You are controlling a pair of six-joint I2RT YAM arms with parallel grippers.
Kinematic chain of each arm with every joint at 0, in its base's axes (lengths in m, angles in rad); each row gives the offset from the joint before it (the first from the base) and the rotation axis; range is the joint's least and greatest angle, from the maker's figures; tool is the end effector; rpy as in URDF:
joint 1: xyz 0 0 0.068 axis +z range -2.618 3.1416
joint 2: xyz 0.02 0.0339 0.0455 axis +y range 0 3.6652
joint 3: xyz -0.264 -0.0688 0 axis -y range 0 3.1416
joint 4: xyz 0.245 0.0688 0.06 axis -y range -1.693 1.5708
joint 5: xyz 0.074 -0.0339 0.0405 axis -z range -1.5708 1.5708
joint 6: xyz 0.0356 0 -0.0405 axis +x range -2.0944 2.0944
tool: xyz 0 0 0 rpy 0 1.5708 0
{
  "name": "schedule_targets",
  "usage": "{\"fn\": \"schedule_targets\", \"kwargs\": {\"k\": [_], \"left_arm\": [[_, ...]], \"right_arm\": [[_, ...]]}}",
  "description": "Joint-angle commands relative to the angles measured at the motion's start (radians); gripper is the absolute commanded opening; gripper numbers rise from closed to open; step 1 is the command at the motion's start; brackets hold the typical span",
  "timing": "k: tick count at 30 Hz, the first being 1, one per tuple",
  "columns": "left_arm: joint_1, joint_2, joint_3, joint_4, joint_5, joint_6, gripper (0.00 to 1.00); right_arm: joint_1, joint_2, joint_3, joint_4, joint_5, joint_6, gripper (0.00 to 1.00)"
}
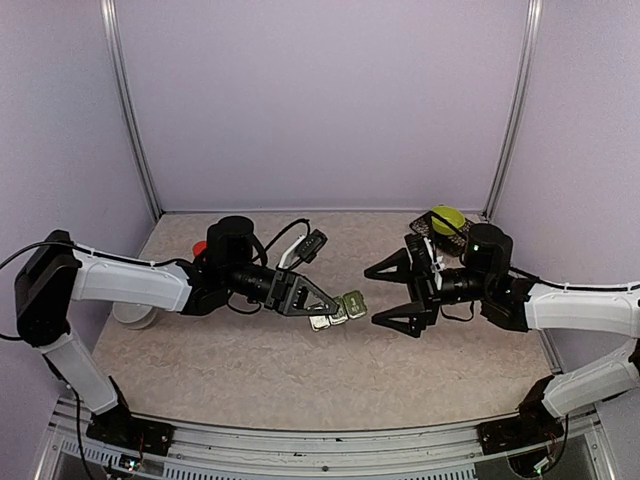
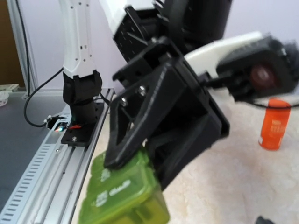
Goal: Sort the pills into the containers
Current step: Pass from the right arm to the left, then open the lid of the pill container from the compartment of the pill container.
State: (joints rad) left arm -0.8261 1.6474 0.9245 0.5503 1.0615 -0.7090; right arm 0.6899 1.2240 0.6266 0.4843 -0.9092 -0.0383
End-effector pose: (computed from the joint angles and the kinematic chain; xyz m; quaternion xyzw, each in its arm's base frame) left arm 0.2168 -0.2811 0.2439 0.3638 0.6399 -0.6642 0.1304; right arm 0.1841 0.1883 0.2628 -0.5119 0.5221 0.5018 0.4621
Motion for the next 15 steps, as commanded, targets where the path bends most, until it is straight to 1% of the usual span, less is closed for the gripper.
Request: {"fn": "schedule_targets", "kwargs": {"k": [1,3,4,7,9,12,15], "left_arm": [[0.004,0.029,-0.012,0.130,0.049,-0.083,0.07],[0.004,0.043,-0.014,0.166,0.056,-0.121,0.06],[0.004,0.050,-0.019,0.192,0.060,-0.144,0.06],[0.004,0.070,-0.033,0.286,0.074,-0.218,0.04],[0.005,0.080,-0.042,0.353,0.083,-0.264,0.04],[0.005,0.088,-0.047,0.394,0.088,-0.295,0.03],[0.004,0.098,-0.051,0.438,0.092,-0.333,0.03]], "right_arm": [[-0.008,0.022,-0.032,0.181,-0.074,-0.039,0.96],[0.000,0.014,-0.051,0.225,-0.073,-0.053,0.96],[0.007,0.009,-0.049,0.216,-0.068,-0.076,0.96],[0.025,0.010,-0.028,0.136,-0.072,-0.198,0.95],[0.030,0.011,-0.019,0.104,-0.078,-0.229,0.93],[0.037,0.016,-0.013,0.080,-0.087,-0.279,0.90],[0.054,0.028,0.007,0.024,-0.078,-0.334,0.90]]}}
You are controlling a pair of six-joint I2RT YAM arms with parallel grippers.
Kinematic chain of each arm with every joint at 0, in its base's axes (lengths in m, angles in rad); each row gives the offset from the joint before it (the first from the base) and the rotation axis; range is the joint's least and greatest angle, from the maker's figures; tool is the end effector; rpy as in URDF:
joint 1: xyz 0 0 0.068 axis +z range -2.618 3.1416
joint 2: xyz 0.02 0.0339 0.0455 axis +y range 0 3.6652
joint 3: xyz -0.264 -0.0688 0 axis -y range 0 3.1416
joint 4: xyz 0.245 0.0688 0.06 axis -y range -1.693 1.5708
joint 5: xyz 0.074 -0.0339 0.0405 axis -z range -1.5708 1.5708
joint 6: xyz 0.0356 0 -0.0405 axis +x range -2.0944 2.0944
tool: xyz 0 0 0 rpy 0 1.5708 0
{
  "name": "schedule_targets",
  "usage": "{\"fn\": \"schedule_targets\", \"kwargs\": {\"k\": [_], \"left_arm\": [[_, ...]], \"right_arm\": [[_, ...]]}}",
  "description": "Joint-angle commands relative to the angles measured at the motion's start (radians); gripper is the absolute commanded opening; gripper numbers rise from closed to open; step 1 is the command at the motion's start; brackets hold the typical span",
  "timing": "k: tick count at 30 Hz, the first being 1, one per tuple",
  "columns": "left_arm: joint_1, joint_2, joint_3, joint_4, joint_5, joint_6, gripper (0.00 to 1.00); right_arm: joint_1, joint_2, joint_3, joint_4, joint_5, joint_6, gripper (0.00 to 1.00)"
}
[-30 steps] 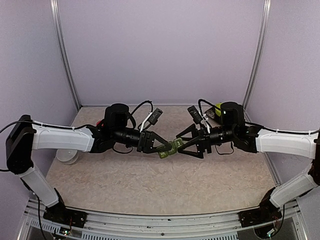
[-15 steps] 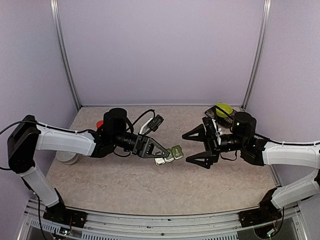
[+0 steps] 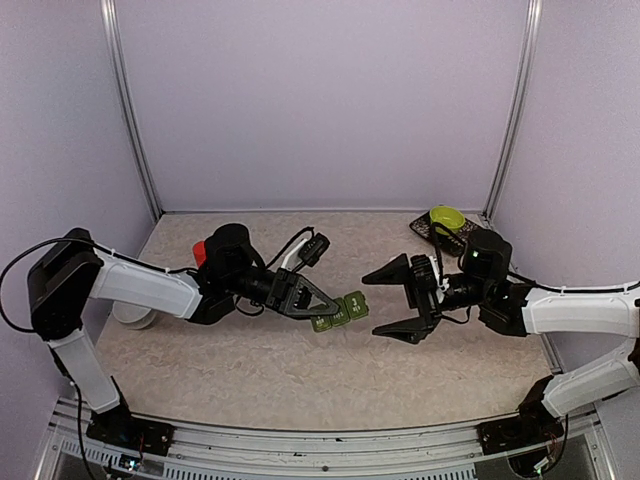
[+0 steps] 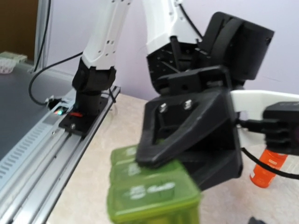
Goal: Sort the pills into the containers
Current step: Open the lid of the pill container from the compartment of the pill container.
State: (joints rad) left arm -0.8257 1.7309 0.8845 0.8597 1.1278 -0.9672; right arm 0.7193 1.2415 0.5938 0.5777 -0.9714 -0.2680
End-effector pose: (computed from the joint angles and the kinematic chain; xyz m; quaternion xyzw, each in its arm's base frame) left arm 0.2195 -0.2854 0.2316 0.3375 0.6191 -0.7043 0.0824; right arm 0.1763 0.1935 0.2568 -0.5868 0.4188 0.4677 0.5114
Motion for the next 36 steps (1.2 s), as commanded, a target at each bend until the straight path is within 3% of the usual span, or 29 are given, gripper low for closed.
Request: {"fn": "schedule_targets", "kwargs": {"k": [1,23,36], "left_arm": [[0.003,0.018,-0.012,0.142,0.028,-0.091,0.03],[0.001,0.047,-0.048,0.260,0.041,-0.180,0.02],[-0.007,0.065,-0.048,0.314,0.045,-0.221,0.01]], "right_arm": [[0.031,0.016,0.049,-0.092,-0.011,-0.129,0.89],[0.096,0.039,0.113,-0.175,0.073,-0.269,0.68],[0.097,0.027,0.111,-0.147,0.109,-0.269,0.68]]}}
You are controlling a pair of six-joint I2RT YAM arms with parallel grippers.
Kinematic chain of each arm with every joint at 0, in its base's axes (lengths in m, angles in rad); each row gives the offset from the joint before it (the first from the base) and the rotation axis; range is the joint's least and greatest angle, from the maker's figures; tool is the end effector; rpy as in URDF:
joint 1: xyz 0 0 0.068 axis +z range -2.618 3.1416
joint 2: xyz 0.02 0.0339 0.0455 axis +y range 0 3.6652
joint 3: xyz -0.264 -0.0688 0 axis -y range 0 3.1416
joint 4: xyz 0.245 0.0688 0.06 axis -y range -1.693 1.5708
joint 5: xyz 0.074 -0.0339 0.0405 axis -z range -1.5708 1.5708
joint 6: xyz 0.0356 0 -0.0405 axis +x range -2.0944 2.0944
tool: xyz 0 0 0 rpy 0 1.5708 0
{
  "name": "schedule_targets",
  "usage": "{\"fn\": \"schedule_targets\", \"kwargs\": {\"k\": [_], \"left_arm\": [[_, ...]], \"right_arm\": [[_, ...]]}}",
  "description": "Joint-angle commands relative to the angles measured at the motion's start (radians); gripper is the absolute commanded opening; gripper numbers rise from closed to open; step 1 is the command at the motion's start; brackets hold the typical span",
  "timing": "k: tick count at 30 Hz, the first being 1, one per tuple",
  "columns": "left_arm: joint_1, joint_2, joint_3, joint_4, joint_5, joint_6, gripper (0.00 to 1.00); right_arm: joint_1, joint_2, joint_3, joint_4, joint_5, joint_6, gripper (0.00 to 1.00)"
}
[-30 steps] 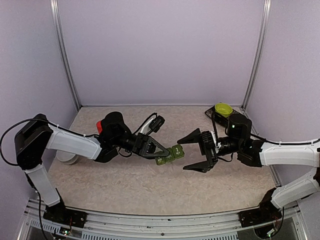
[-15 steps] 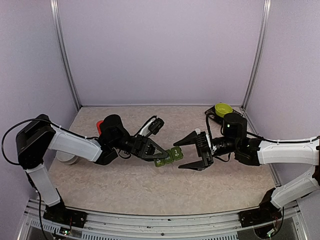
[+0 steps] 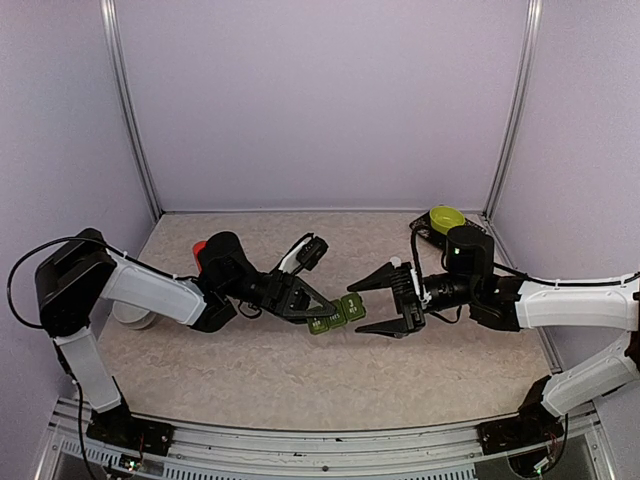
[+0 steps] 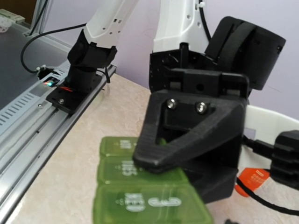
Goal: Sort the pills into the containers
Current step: Open the lid of the pill container from the compartment of the pill container.
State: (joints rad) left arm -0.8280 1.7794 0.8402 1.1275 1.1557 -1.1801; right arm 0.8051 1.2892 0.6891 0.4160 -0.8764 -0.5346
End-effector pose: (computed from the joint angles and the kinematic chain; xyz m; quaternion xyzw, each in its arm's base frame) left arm 0.2158 -0.2832 0.2260 0.3208 0.5994 -0.7314 0.0527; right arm 0.1728 0.2193 0.2605 -0.6450 0.3776 0.4014 0.5294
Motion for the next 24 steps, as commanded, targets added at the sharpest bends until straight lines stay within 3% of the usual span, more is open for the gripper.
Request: {"fn": "schedule_targets", "kwargs": {"k": [1,8,14,24], "left_arm": [[-0.006,0.019,-0.004,0.049,0.016,-0.010,0.01],[-0.013,0.034,-0.005,0.065,0.015,-0.026,0.00],[-0.013,0.038,-0.001,0.090,0.015,-0.046,0.00],[-0.013,0.039,0.000,0.104,0.018,-0.060,0.00]], "right_arm": [[0.011,-0.024,0.015,0.018,0.012,-0.002,0.68],[0.014,-0.034,0.017,0.042,0.008,0.012,0.73],[0.024,-0.024,0.031,0.007,-0.023,-0.007,0.71],[0.030,-0.006,0.050,-0.035,-0.055,-0.022,0.54]]}}
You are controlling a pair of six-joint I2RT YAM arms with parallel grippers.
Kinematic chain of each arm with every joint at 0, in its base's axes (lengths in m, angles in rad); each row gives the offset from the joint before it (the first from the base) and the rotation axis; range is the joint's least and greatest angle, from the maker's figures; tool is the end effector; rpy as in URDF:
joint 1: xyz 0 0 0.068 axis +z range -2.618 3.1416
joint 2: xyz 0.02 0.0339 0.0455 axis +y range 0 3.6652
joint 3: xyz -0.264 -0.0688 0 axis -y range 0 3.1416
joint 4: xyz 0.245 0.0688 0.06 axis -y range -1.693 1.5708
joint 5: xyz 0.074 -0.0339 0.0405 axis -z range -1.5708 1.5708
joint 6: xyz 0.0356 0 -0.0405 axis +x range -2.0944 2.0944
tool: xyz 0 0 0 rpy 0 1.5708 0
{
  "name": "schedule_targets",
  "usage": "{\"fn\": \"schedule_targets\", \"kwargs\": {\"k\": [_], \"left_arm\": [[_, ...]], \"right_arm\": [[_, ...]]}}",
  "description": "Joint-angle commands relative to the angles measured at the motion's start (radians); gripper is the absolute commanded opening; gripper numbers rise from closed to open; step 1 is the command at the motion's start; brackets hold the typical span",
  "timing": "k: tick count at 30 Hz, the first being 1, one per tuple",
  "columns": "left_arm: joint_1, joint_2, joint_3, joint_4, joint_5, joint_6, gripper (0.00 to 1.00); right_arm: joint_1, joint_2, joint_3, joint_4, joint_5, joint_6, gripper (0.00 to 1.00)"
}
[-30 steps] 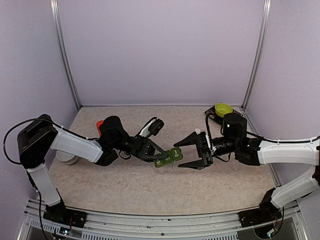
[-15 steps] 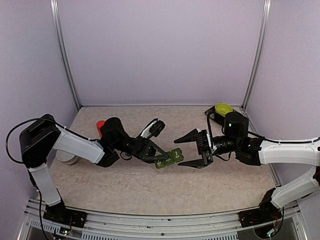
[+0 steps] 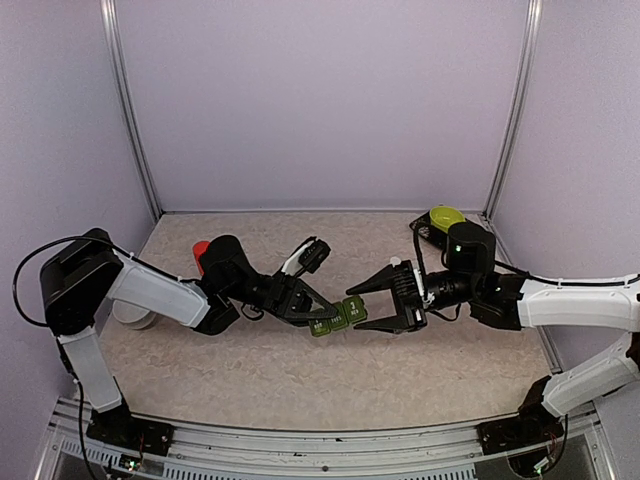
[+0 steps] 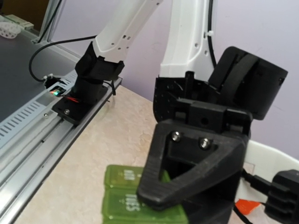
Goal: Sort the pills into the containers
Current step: Open the lid of the pill container from the compartment of the pill container.
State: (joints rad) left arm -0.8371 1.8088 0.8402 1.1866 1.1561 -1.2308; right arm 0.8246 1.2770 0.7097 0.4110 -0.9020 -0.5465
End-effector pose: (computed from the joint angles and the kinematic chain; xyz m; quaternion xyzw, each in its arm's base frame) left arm 0.2147 -0.2868 0.2212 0.3153 0.5975 -0.7362 0.0401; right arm 0.1677 0.2226 0.2702 -0.6524 0.3503 0.4092 0.5332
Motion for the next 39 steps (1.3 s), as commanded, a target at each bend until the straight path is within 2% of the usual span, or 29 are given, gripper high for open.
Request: {"fn": "schedule_targets", "kwargs": {"k": [1,6,10,14,25,32,39], "left_arm": [[-0.003,0.010,0.000,0.050,0.017,-0.012,0.00],[-0.001,0.011,-0.001,0.082,0.020,-0.040,0.00],[0.001,0.009,-0.003,0.098,0.022,-0.055,0.00],[0.002,0.009,-0.003,0.110,0.026,-0.067,0.00],[0.004,0.015,-0.004,0.114,0.026,-0.072,0.00],[0.001,0.027,-0.007,0.140,0.025,-0.090,0.00],[0.002,0.039,-0.009,0.184,0.025,-0.119,0.00]], "right_arm": [[0.011,0.009,0.033,-0.037,-0.031,-0.014,0.54],[0.011,0.013,0.036,-0.052,-0.031,-0.028,0.48],[0.011,0.011,0.032,-0.058,-0.028,-0.040,0.51],[0.013,0.004,0.024,-0.064,-0.032,-0.058,0.62],[0.016,0.001,0.018,-0.039,-0.037,-0.050,0.56],[0.021,-0.012,-0.001,0.010,-0.011,-0.036,0.62],[0.021,-0.005,0.001,-0.014,-0.021,-0.055,0.53]]}}
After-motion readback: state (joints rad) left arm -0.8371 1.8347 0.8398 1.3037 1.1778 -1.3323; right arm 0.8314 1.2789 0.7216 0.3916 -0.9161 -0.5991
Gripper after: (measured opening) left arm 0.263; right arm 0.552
